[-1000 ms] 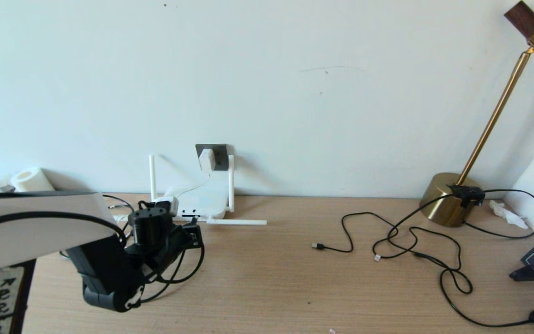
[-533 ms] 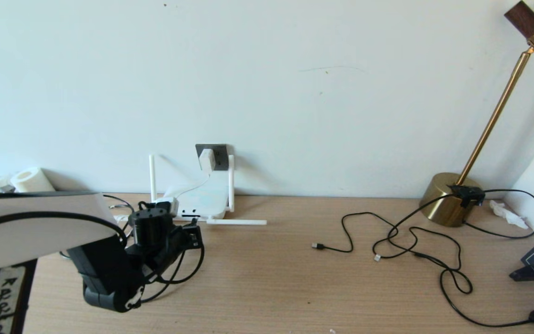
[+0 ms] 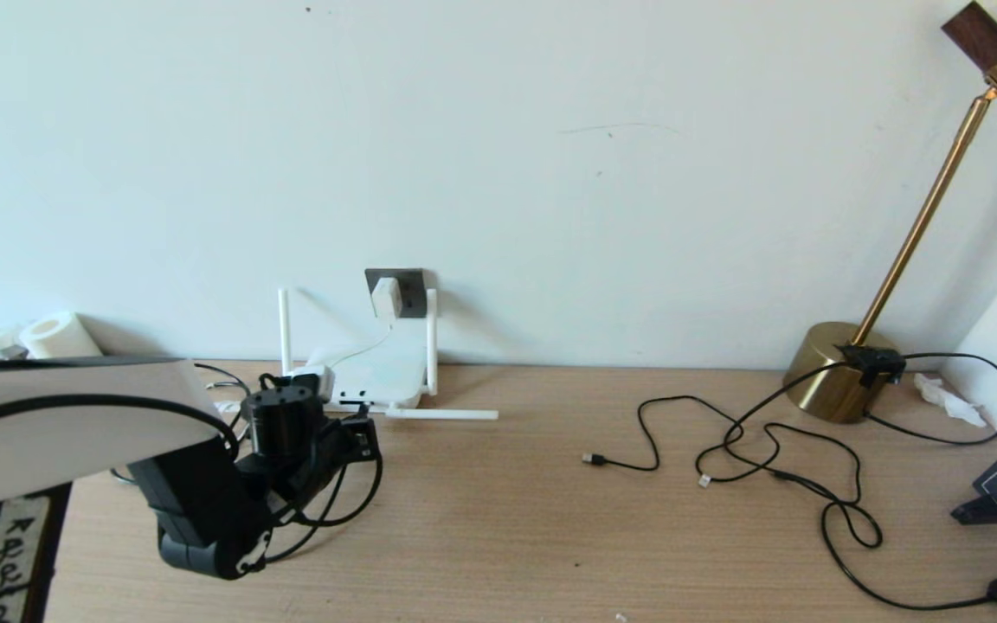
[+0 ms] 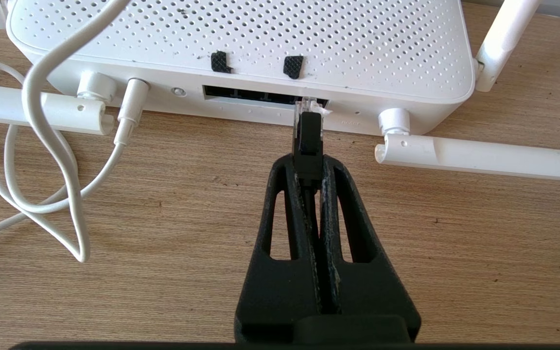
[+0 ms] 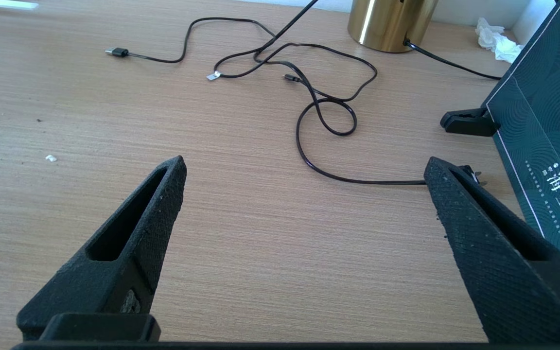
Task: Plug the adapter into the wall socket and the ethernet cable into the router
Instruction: Plug cable into router interface
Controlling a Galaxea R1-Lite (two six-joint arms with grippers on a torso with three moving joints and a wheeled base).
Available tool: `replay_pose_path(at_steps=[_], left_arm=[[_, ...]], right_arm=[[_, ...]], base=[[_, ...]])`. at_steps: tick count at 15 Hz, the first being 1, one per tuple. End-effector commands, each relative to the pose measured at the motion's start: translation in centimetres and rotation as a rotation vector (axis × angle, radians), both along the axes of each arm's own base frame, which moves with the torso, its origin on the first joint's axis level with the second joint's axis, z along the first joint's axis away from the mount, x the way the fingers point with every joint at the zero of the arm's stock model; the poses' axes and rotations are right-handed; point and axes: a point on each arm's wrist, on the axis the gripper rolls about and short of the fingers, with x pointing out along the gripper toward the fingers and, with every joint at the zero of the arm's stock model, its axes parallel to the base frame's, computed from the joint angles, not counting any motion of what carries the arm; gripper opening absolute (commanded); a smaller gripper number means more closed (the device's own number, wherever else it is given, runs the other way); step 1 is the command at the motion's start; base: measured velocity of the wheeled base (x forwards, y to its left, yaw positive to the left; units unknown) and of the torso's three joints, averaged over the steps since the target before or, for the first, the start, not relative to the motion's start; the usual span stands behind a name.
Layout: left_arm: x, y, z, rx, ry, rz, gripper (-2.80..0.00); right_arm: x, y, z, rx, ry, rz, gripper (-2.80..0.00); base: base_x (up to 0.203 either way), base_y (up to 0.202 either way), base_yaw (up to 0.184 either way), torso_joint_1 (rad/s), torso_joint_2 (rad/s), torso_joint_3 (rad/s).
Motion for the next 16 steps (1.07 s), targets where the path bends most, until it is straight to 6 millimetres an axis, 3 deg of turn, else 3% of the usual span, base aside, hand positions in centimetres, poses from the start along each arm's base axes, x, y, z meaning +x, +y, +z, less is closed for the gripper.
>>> replay_pose_path(at_steps=[1,16], left_arm=[[0.07,-0.01,0.03,-0.002,-0.007,0.001,-2.8],[0.33,-0.08,-0.05,-0.003,-0.011,0.001,-2.8]], right_arm=[[0.01,0.0,-0.01,0.0,0.003,0.002,0.0],[0.01,0.0,-0.01,0.0,0.003,0.002,0.0]], base=[[0.0,0.0,0.0,0.0,0.0,0.0],[0.0,0.0,0.0,0.0,0.0,0.0]])
